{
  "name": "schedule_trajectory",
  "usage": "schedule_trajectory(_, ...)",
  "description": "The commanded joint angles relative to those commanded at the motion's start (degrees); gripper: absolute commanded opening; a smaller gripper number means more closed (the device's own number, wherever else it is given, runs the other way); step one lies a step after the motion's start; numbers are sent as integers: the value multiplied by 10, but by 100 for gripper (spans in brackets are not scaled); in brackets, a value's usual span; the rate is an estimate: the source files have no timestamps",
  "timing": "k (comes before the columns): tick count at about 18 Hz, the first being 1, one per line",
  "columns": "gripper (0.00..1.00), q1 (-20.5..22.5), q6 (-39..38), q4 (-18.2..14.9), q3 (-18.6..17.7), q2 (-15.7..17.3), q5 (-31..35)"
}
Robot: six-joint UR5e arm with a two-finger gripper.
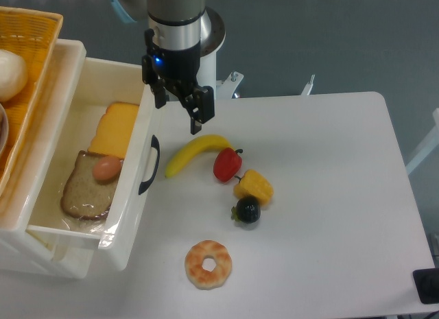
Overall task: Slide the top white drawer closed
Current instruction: 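Move the gripper away from the drawer and lower it over the fruit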
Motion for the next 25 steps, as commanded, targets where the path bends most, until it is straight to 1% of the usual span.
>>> schedule_trajectory(2, 100, 6, 1, 0, 0, -12, 0)
schedule_trajectory(5, 100, 14, 1, 11, -1, -28, 0)
schedule_trajectory(7, 100, 32, -1, 15, -5, -34, 0)
schedule_trajectory(9, 100, 47, -5, 18, -4, -51, 3)
schedule_trajectory(12, 100, 68, -9, 18, -10, -64, 4)
schedule_trajectory(14, 100, 73, -45, 18, -10, -69, 4)
schedule_trajectory(16, 100, 83, -110, 20, -5, -86, 4)
schedule_trajectory(17, 100, 83, -126, 20, -5, -94, 3)
schedule_trajectory(20, 100, 82, -131, 23, -7, -111, 3)
schedule_trajectory(23, 100, 81, -139, 41, -15, -119, 2)
schedule_trajectory(25, 100, 80, -174, 46, -15, -128, 4)
